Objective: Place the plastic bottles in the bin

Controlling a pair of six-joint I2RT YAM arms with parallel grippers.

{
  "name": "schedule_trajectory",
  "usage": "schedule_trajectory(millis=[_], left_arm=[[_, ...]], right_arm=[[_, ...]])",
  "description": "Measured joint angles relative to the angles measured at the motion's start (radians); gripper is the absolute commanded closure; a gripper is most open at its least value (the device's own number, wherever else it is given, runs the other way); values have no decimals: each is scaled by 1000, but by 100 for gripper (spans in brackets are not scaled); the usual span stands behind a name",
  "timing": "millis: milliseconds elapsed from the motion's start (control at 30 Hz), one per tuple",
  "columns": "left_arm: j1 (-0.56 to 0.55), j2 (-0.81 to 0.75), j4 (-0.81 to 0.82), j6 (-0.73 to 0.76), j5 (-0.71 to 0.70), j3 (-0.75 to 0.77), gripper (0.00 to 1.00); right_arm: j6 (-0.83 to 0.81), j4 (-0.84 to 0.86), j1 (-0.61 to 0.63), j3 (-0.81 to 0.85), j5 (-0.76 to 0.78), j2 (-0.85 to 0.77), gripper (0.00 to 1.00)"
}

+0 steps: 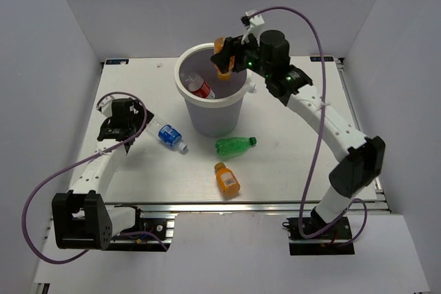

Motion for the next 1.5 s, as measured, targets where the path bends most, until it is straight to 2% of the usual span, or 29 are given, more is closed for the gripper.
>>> schedule_trajectory(millis=[67, 200, 400, 533, 733, 867, 900, 967, 1000, 1100, 1233, 1367, 1500], left_arm=[[0, 5, -5, -6, 20, -22, 2], [0, 39, 2, -12, 70, -26, 2], [-2, 86, 66, -32, 152, -50, 2], [-16, 143, 96, -40, 172, -57, 2], [-34, 260, 132, -46, 175, -56, 2], [-38, 354, 151, -55, 166, -29, 16], [-38, 371, 149, -55, 161, -19, 25], [-38, 392, 145, -53, 153, 0, 37], [-39, 393, 139, -51, 147, 11, 50], [-39, 390, 102, -38, 122, 57, 66], [-39, 344, 38, -18, 74, 141, 67], [-38, 230, 2, 24, 53, 275, 63], [-42, 106, 95, 98, 179, 426, 63]], right_arm=[[-17, -40, 7, 59, -11, 71, 11], [-50, -126, 6, 136, -13, 137, 11], [-71, -159, -21, 132, 4, 79, 11], [-40, -139, -116, 18, -19, -62, 11], [64, -45, -358, -348, -48, -350, 11], [117, -28, -442, -551, -35, -462, 11], [129, -30, -457, -592, -32, -481, 11], [143, -37, -478, -640, -28, -502, 11], [146, -39, -487, -657, -25, -509, 11], [161, -44, -510, -690, -24, -522, 11], [170, -24, -524, -734, -24, -535, 11], [160, -17, -527, -759, -43, -528, 11], [92, 5, -529, -768, -107, -520, 11]])
